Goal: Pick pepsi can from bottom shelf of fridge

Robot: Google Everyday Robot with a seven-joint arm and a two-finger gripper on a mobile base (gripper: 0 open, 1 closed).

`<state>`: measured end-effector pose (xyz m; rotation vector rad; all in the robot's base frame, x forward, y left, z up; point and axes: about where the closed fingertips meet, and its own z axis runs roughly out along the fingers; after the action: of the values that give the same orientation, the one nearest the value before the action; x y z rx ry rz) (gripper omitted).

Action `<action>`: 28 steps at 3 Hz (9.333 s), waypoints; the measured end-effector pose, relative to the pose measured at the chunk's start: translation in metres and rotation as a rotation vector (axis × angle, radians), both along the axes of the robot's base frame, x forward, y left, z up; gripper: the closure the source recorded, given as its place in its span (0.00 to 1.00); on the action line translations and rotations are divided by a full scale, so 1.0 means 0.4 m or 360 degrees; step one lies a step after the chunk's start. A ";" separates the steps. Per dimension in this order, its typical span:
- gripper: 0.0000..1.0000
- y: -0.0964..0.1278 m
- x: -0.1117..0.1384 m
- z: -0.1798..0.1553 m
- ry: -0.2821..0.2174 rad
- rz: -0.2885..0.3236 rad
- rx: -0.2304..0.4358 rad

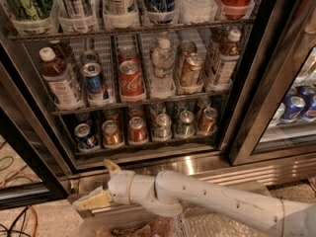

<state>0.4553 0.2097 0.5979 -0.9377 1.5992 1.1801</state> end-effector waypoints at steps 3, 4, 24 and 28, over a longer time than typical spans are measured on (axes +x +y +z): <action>0.00 0.113 -0.011 -0.056 0.0072 -0.0307 0.0025; 0.00 0.112 -0.010 -0.056 0.0072 -0.0307 0.0024; 0.23 0.044 0.223 -0.025 -0.0448 -0.1420 -0.0295; 0.31 0.066 0.320 -0.020 -0.0476 -0.1452 -0.0195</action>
Offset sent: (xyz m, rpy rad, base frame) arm 0.0291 0.0220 -0.0661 -0.1552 0.1250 -0.5916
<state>0.5832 0.2362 0.5900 -0.3312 1.5768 0.2942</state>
